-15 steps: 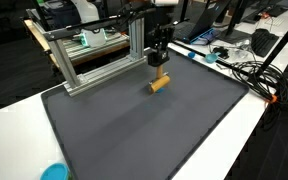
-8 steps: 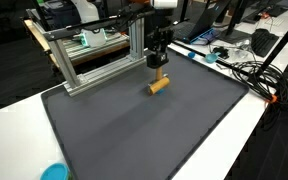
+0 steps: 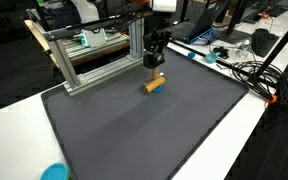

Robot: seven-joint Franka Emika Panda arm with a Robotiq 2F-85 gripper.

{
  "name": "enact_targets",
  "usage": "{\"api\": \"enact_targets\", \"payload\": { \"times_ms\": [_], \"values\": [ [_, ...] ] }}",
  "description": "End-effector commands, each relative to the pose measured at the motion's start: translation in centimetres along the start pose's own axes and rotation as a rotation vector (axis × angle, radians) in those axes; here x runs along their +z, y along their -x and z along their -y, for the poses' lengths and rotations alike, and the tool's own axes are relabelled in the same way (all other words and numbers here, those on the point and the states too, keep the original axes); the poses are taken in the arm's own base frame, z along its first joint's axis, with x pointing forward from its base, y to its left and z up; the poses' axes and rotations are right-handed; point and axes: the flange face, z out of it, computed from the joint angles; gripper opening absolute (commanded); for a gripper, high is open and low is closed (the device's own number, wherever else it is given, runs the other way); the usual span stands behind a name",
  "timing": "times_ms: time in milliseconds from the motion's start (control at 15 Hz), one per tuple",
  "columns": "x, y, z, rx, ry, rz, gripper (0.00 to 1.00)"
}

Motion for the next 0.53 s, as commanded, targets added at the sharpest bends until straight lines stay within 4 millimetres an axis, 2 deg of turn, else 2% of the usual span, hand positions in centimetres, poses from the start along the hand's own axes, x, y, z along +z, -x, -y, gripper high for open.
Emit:
{"api": "enact_targets", "payload": {
  "times_ms": [0,200,467],
  "values": [
    [3.4,0.2,-0.2,-0.007,0.006,0.050,0.22],
    [2.4,-0.5,0.6,-0.028,0.005,0.006,0.22],
    [2.0,-0.9,1.6,-0.108,-0.018,-0.065,0.22]
  ]
}}
